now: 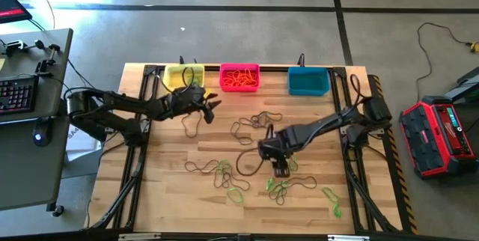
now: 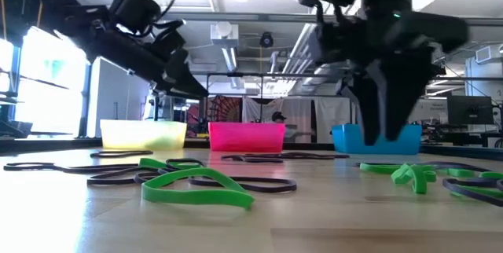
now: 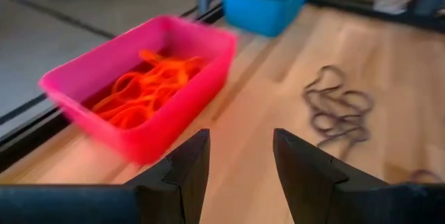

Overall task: Sort rubber bands into baskets
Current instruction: Put the green rubber band into the yellow bin

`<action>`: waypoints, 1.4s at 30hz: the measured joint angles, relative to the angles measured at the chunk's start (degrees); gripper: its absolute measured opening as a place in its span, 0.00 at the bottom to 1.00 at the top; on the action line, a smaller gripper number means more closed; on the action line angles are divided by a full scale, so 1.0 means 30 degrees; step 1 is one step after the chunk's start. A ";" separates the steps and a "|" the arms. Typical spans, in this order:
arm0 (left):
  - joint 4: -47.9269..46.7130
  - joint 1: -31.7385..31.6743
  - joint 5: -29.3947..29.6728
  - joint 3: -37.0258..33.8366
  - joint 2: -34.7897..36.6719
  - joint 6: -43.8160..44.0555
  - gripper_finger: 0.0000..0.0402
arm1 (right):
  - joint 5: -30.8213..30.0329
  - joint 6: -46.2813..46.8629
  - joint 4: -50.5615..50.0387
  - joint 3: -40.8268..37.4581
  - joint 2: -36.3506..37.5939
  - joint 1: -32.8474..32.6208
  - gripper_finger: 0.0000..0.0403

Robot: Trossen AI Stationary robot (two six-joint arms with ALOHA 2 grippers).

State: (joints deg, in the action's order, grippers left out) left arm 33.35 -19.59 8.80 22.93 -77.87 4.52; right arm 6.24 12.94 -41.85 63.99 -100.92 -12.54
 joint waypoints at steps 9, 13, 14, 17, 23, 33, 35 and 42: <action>0.0982 0.0820 -0.0342 -0.0385 0.0000 -0.0236 0.38 | -0.0702 0.0893 0.1399 -0.1799 0.0000 -0.0873 0.42; 0.0924 0.0820 -0.0334 -0.0386 0.0000 -0.0110 0.38 | -0.0869 0.0885 0.1480 -0.2309 0.0010 -0.0873 0.39; 0.0896 0.0817 -0.0334 -0.0387 0.0000 -0.0084 0.38 | -0.0896 0.0877 0.1570 -0.2462 0.0031 -0.0873 0.39; 0.0853 0.0820 -0.0340 -0.0389 0.0000 0.0073 0.38 | -0.0903 0.0879 0.1793 -0.2820 0.0095 -0.0866 0.36; 0.1114 0.1171 -0.1098 -0.0391 0.0000 0.0453 0.38 | -0.0918 0.0481 0.2434 -0.2947 0.0073 -0.0844 0.21; 0.1500 0.2760 -0.1862 -0.0388 0.0000 -0.0322 0.38 | -0.2707 -0.1444 0.4896 -0.3053 0.0709 -0.0178 0.01; 0.1500 0.3038 -0.2264 -0.0385 0.0000 -0.0724 0.38 | -0.2664 -0.2265 0.6456 -0.3053 0.0743 0.0255 0.00; 0.1543 0.4169 -0.2316 -0.0384 -0.0007 -0.1095 0.39 | -0.2295 -0.4255 1.1792 -0.3038 0.0743 0.2109 0.00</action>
State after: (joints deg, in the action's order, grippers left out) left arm 37.98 -7.08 1.85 21.78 -77.89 1.24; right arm -0.65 0.17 -6.47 54.87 -98.70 -6.21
